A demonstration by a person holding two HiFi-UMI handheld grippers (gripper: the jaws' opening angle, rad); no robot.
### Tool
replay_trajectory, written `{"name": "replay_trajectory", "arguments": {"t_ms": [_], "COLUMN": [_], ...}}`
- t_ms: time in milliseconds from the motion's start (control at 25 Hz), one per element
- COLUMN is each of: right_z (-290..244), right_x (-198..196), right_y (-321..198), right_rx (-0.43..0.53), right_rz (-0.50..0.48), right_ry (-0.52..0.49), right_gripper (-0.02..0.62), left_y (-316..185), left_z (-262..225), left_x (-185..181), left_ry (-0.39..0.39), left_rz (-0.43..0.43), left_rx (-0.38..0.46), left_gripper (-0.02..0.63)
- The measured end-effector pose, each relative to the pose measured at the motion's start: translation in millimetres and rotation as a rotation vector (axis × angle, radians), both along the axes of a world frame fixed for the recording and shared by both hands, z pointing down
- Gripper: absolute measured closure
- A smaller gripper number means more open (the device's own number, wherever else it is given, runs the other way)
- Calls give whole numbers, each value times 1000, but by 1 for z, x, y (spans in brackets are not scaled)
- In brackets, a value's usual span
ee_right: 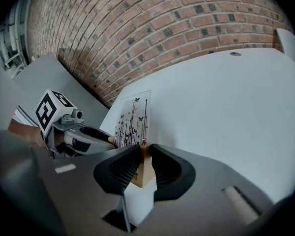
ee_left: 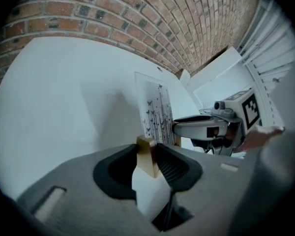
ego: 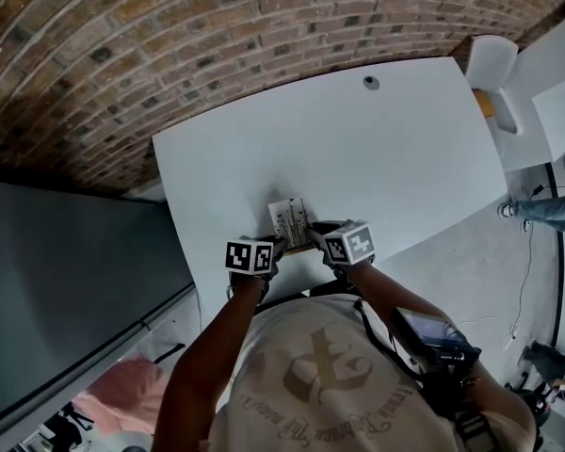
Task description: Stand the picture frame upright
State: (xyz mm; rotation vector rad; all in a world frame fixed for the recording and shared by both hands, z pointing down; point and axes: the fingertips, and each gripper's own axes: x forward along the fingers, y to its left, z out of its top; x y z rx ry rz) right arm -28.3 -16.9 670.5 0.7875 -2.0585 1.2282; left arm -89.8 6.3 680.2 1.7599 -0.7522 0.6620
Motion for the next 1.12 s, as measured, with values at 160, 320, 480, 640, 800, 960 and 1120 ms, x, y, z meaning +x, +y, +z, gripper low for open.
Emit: {"name": "replay_trajectory", "arguments": {"t_ms": [160,320,480,640,800,960,1120], "right_z": [-10,-22,-32,-38,-41,-40,-39], "right_x": [-7,-19,-28,-34,-37,-39,-42], "right_y": [-9,-17,-25,-37,-47,-65,-88], "right_rx": [93,141,186,206,216,221,226], "right_rz": [-4,6,11,9,-5,-27,-52], "right_ry": [29,14,1,-15,-28,-39,-61], "right_gripper": [511,512,514,514,514,514,514], "left_y": [-5,-14,-22,-35,-44,-61,-82], "left_z": [-10,-21,-30,-37,-41,-41,-38], "left_x": [-13,-25,-34,-40,-43,-45,-47], "left_ry": [-1,-7,-16,-21,-29,-40,-49], "left_rz": [-3,0,-1,-8,-26,-51,-67], "left_rx": [58,115,166,199,216,226,242], "left_gripper": [479,479,480,480,482,482,482]}}
